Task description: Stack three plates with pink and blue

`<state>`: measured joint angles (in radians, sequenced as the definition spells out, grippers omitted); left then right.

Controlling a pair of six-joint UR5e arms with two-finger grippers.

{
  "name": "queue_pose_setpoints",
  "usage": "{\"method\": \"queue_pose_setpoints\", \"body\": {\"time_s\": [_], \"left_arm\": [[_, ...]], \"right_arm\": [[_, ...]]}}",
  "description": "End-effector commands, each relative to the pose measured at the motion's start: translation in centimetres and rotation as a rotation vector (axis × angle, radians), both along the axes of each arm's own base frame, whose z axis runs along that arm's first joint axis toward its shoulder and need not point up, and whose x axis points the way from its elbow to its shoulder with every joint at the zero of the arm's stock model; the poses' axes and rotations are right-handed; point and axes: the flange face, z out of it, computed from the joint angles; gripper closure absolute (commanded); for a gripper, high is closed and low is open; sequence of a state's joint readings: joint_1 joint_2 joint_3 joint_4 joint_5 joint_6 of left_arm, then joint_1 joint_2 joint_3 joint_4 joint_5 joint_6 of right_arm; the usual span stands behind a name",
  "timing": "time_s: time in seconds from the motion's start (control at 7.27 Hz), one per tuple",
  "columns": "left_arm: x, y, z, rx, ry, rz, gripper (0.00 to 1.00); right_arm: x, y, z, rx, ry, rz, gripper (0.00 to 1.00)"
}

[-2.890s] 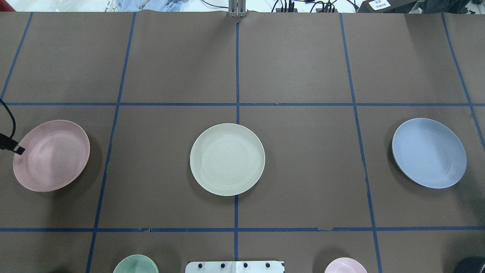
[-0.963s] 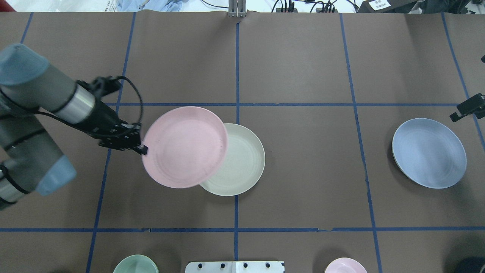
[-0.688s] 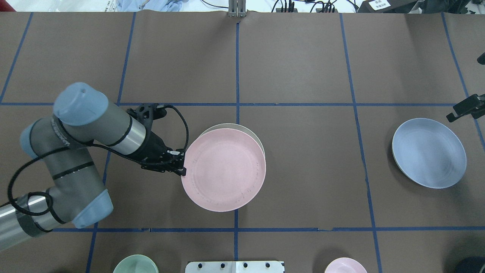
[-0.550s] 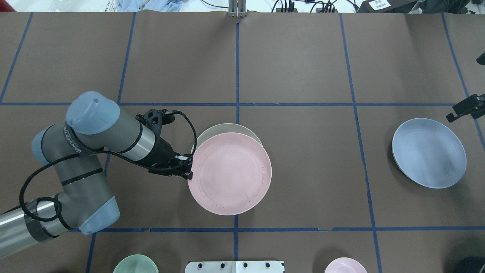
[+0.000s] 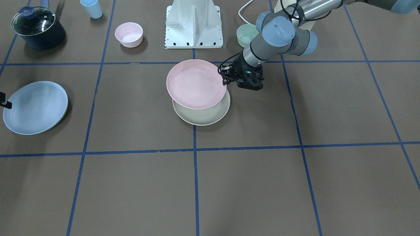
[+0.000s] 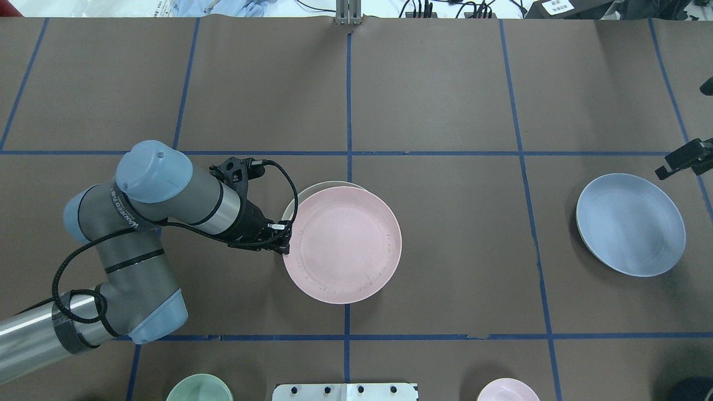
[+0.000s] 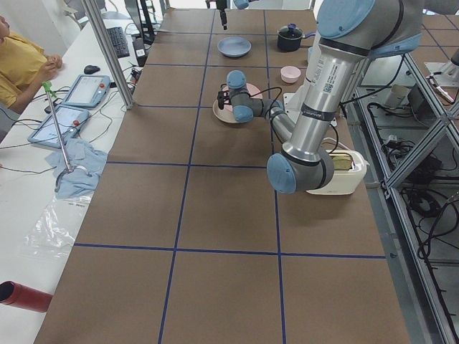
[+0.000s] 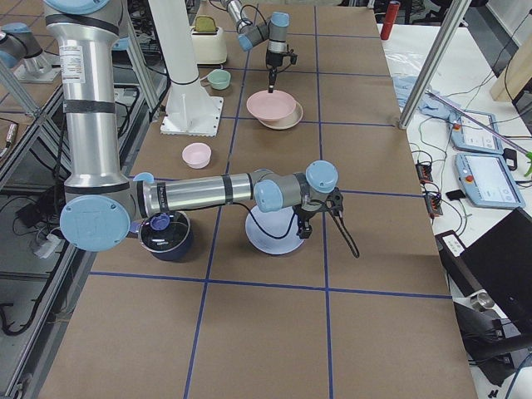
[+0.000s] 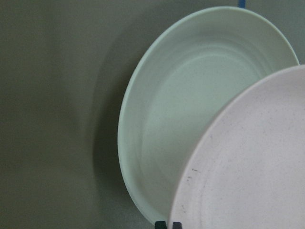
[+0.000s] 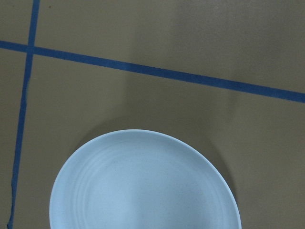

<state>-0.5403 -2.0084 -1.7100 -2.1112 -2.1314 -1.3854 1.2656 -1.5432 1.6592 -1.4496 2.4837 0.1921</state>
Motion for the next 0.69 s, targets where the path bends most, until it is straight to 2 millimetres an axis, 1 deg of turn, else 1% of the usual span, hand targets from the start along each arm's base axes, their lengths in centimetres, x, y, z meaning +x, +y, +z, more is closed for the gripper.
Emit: {"method": "queue_pose_setpoints", "body": {"time_s": [0.0, 0.14, 0.28, 0.41, 0.55], "left_arm": [[0.4, -0.9, 1.1, -0.011, -0.026, -0.025, 1.00], [0.5, -1.1, 0.4, -0.013, -0.019, -0.031, 0.67], [-0.3, -2.0, 0.1, -0.007, -0.009, -0.049, 0.36], [-1.6, -3.4, -0.5, -0.001, 0.001, -0.076, 0.17], [-3.5, -5.5, -1.8, 0.007, 0.021, -0.122, 0.02]], "right_arm": [[0.0, 0.0, 0.1, -0.002, 0.002, 0.000, 0.00], [-0.1, 0.0, 1.1, -0.020, 0.008, 0.000, 0.00], [-0.9, 0.2, 2.2, -0.039, 0.016, -0.018, 0.00], [-2.0, 0.8, 3.5, -0.041, 0.019, -0.042, 0.00], [-2.0, 1.2, 5.3, -0.020, 0.012, -0.045, 0.00]]}}
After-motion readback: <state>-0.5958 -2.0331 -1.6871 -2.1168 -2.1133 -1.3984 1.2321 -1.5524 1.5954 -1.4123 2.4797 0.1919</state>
